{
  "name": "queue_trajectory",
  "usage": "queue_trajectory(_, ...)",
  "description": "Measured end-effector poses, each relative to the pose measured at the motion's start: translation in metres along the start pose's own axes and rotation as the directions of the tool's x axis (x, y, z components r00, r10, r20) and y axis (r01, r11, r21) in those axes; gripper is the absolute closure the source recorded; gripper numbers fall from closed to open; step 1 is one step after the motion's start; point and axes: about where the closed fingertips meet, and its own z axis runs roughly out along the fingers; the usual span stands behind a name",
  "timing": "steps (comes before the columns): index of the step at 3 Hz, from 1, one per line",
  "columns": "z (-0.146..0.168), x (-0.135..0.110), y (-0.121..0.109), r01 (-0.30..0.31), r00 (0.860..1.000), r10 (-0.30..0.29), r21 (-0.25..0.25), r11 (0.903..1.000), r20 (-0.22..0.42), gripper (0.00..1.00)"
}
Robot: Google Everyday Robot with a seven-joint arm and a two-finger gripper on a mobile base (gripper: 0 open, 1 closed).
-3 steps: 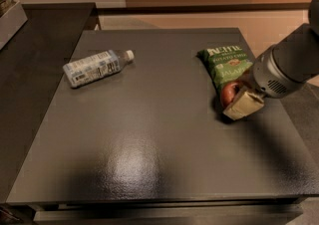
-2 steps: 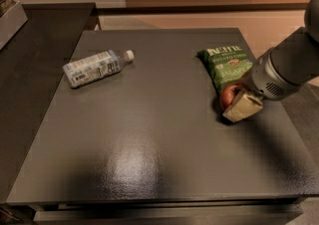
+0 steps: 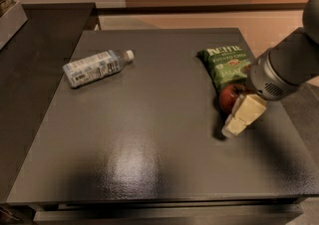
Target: Move apple near green jalapeno chip bag
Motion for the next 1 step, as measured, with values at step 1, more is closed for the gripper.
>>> queue_trajectory(1, 0.0, 0.0, 0.0, 0.0, 1.0, 0.0, 0.0, 1.0, 0.0, 0.0)
